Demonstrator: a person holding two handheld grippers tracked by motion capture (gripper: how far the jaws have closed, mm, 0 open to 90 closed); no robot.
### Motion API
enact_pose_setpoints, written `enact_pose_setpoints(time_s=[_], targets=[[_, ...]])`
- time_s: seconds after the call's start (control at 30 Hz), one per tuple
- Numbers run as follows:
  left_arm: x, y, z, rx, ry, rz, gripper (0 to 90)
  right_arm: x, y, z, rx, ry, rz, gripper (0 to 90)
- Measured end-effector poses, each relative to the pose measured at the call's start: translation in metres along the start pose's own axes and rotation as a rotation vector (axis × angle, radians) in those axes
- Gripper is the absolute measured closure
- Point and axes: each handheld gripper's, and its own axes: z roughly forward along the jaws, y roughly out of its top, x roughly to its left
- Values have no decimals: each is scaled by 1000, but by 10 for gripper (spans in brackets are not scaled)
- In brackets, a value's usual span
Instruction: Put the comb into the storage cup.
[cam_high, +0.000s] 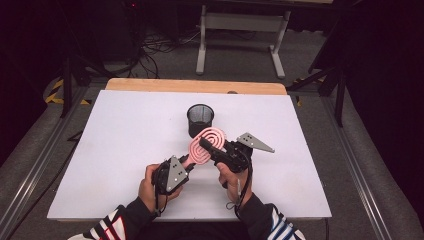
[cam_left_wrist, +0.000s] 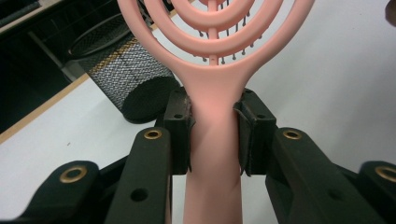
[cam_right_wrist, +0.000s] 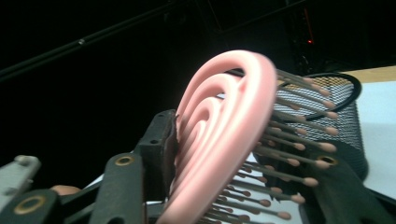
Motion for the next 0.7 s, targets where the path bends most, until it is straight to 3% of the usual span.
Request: enact_pose_setpoints(time_s=[0.3,0.7], targets=[[1,-2,4,6,-4,-3,695,11,-3,-4,-6,69,-18,610],[-2,0,7,-14,8,6,636,24,0,-10,-12,102,-107,624]])
